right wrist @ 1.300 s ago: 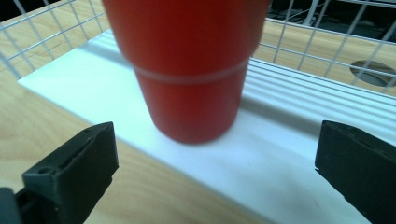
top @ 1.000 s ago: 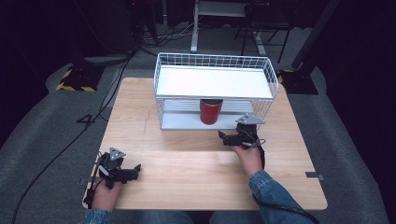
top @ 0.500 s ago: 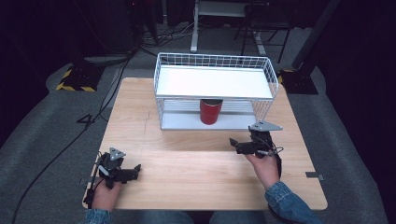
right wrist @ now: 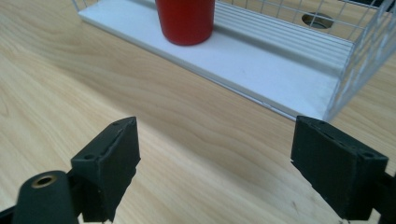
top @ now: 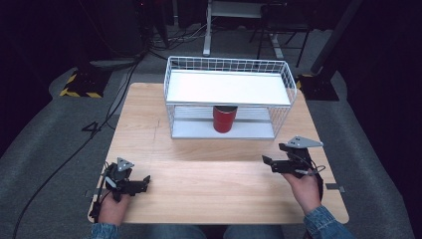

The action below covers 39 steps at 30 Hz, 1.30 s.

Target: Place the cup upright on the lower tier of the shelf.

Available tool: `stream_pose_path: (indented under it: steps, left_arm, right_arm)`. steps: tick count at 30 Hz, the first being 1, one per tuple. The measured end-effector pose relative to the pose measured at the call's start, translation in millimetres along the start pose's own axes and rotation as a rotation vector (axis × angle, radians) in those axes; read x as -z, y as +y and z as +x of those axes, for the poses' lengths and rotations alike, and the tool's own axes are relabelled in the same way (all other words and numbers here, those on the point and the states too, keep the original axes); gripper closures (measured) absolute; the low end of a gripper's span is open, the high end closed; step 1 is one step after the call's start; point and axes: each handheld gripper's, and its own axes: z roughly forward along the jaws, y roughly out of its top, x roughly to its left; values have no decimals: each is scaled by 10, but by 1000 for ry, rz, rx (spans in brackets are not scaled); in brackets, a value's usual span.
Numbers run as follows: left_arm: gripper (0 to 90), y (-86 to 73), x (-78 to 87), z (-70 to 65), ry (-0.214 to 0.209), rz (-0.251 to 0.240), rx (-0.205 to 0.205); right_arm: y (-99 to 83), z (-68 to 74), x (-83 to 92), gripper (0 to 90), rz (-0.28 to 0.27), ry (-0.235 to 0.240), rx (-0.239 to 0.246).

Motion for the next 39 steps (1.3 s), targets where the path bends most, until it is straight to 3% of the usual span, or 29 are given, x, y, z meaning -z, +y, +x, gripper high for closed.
stream_pose_path:
  steps: [3, 15, 25, 39]
  left_arm:
    - [8, -3, 1, -4, 0, -1, 1]
    - [6, -2, 1, -2, -4, 0, 1]
    - [5, -4, 2, -10, -12, 1, -2]
    - [5, -1, -1, -7, -13, 0, -3]
  right_arm:
    - [-76, -12, 89, 156, 24, -9, 28]
    - [-487, -95, 296, 156, 44, -25, -26]
    - [-813, -162, 291, 156, 50, -16, -68]
    - [-1033, -150, 165, 156, 132, -36, -35]
